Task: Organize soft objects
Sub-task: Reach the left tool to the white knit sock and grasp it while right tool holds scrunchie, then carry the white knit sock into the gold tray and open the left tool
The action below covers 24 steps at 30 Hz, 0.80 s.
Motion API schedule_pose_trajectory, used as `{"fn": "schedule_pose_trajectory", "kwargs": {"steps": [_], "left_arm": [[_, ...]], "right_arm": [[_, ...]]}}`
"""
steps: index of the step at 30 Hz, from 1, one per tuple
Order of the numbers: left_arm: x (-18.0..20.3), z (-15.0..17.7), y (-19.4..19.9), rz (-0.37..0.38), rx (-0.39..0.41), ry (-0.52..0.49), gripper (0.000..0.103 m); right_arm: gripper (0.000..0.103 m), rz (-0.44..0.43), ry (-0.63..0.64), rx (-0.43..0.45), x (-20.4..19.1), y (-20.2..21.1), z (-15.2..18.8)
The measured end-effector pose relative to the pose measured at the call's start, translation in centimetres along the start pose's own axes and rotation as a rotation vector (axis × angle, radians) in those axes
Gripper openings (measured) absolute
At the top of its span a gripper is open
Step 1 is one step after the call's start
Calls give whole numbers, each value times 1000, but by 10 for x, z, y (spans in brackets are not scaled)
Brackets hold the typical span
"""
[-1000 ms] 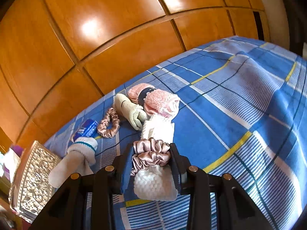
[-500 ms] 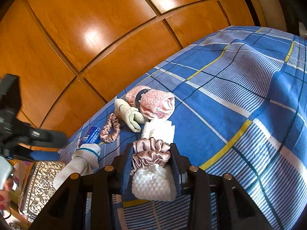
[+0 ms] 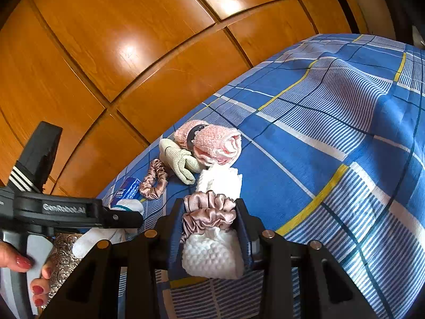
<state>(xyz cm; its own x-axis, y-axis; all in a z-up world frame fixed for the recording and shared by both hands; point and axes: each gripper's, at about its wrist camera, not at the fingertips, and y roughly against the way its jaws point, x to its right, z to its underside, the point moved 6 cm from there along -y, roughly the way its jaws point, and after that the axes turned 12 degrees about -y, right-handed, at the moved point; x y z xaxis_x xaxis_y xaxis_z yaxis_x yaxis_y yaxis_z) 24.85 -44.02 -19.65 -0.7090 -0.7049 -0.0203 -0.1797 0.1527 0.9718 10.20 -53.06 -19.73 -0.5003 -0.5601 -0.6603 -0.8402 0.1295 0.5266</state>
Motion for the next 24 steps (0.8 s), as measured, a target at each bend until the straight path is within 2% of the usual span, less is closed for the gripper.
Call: {"fn": "schedule_pose_trajectory", "kwargs": {"steps": [4,5,6,8,12,24], "left_arm": [[-3,3,-6,-40,-9,-17,72],[-4,2,-7,-44,-8,-18,68],[-4,1,-6,-54,-2,-22,56],[-3,-1,-4,-83,14,-51,43],[-2,-2,-1,-76,33,-62,39],[7,8,55,111,152,-30,38]], "right_arm": [[37,0,0,0,0,0,0],[37,0,0,0,0,0,0],[37,0,0,0,0,0,0],[37,-1,-1,-1,1,0,-1],[37,1,-2,1,2,0,-1],[37,14,4,4,2,-1,-1]]}}
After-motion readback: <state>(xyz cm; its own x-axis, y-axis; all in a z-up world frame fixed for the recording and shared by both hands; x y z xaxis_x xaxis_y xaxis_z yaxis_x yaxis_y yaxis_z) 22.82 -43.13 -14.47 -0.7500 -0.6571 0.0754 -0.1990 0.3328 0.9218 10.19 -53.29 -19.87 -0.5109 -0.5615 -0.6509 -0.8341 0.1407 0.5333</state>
